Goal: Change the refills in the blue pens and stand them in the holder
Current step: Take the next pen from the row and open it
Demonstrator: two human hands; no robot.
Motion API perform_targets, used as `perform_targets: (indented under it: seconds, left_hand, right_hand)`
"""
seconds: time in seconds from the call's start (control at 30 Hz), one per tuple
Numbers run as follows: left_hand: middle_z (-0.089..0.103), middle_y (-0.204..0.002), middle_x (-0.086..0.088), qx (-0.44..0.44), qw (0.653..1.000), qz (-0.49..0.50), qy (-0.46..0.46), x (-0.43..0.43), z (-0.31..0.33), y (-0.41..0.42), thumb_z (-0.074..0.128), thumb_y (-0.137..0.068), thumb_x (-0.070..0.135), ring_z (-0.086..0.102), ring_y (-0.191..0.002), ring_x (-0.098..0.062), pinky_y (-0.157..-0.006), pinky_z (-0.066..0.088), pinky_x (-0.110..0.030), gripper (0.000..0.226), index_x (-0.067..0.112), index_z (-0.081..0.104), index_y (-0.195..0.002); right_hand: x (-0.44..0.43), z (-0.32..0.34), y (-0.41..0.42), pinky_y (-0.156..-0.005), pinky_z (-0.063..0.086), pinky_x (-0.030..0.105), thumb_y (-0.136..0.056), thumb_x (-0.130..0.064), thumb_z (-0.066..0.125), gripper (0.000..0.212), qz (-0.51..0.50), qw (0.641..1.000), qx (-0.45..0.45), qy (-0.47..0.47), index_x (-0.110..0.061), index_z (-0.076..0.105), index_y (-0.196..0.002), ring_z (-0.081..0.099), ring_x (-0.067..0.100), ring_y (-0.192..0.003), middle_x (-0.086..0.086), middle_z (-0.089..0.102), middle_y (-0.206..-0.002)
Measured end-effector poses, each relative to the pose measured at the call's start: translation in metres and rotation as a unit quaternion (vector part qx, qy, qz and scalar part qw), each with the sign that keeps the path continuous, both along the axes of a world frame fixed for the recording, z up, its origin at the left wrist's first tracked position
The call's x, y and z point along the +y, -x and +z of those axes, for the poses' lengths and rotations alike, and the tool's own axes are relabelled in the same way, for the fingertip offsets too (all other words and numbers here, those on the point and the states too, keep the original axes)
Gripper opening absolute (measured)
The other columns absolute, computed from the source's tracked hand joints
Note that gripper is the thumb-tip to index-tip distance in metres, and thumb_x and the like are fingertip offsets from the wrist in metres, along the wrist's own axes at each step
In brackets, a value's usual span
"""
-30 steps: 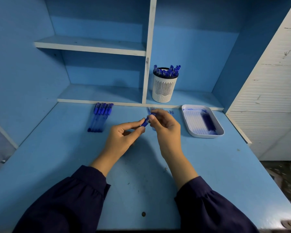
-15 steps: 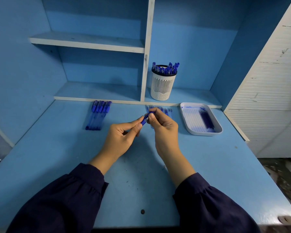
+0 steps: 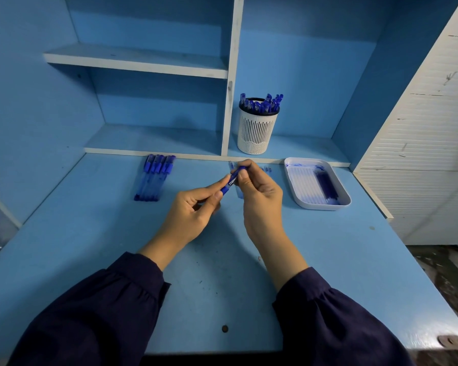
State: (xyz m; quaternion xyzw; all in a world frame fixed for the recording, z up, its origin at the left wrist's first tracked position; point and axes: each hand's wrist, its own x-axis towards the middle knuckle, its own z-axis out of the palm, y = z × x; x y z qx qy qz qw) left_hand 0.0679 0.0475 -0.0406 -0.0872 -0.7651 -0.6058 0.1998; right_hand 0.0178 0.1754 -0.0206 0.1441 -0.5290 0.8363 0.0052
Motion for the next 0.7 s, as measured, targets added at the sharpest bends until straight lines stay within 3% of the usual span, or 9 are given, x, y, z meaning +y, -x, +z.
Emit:
perform_targets:
  seconds: [0.2,0.3,0.43,0.5,0.57,0.63,0.7]
  left_hand:
    - [0.056,-0.069,-0.001,0.0,1.0,0.026,0.0,0.005,0.003,-0.001,0.053,-0.099,0.007,0.05,-0.054,0.0,-0.057,0.038,-0.009,0.038,0.015,0.053,-0.136]
    - [0.057,-0.068,0.005,0.004,0.999,0.051,0.012,0.006,-0.001,0.0,0.054,-0.1,0.014,0.05,-0.057,-0.001,-0.058,0.04,-0.014,0.034,0.028,0.056,-0.131]
    - [0.061,-0.071,0.016,0.037,0.994,0.085,0.049,0.006,-0.006,-0.001,0.055,-0.1,0.018,0.05,-0.058,-0.005,-0.057,0.041,-0.015,0.031,0.032,0.058,-0.128]
    - [0.063,-0.077,0.008,0.063,0.989,0.107,0.076,0.004,-0.009,0.001,0.053,-0.1,0.023,0.049,-0.059,-0.015,-0.057,0.043,-0.023,0.032,0.03,0.059,-0.131]
    - [0.064,-0.081,0.002,0.09,0.979,0.135,0.121,-0.001,-0.012,0.004,0.052,-0.1,0.021,0.05,-0.063,-0.02,-0.058,0.042,-0.022,0.035,0.024,0.059,-0.134]
    - [0.066,-0.088,0.001,0.109,0.968,0.161,0.161,-0.005,-0.013,0.006,0.052,-0.102,0.018,0.056,-0.07,-0.015,-0.06,0.038,-0.015,0.035,0.023,0.059,-0.136]
    - [0.069,-0.099,0.008,0.116,0.958,0.187,0.186,-0.008,-0.012,0.006,0.052,-0.102,0.018,0.065,-0.087,-0.006,-0.062,0.039,-0.011,0.033,0.025,0.061,-0.133]
  right_hand:
    - [0.003,0.007,0.004,-0.083,0.051,0.024,-0.091,-0.001,0.061,0.013,-0.013,1.0,0.007,-0.007,-0.008,0.067,-0.1,0.065,0.017,-0.089,0.005,0.069,-0.093]
    - [0.007,0.009,0.005,-0.081,0.051,0.024,-0.091,-0.002,0.062,0.012,-0.039,0.999,0.006,0.007,-0.012,0.066,-0.096,0.065,0.014,-0.082,0.003,0.069,-0.088]
    - [0.019,0.006,0.013,-0.078,0.052,0.022,-0.091,-0.006,0.063,0.01,-0.075,0.996,-0.057,-0.002,-0.006,0.065,-0.101,0.064,0.011,-0.074,0.007,0.068,-0.085]
    - [0.023,0.003,0.016,-0.075,0.053,0.021,-0.093,-0.008,0.061,0.01,-0.083,0.992,-0.085,-0.047,-0.006,0.066,-0.101,0.064,0.01,-0.071,0.004,0.068,-0.08]
    - [0.024,-0.002,0.017,-0.076,0.055,0.025,-0.092,-0.006,0.06,0.009,-0.075,0.985,-0.079,-0.133,-0.009,0.067,-0.098,0.067,0.013,-0.073,0.004,0.07,-0.078]
    - [0.024,-0.006,0.014,-0.08,0.057,0.032,-0.089,-0.008,0.064,0.008,-0.053,0.968,-0.053,-0.241,-0.013,0.068,-0.093,0.069,0.016,-0.075,0.005,0.072,-0.078]
    - [0.023,-0.01,0.012,-0.077,0.055,0.025,-0.085,-0.013,0.07,0.005,-0.049,0.935,-0.018,-0.35,-0.016,0.071,-0.089,0.067,0.011,-0.073,-0.002,0.071,-0.074]
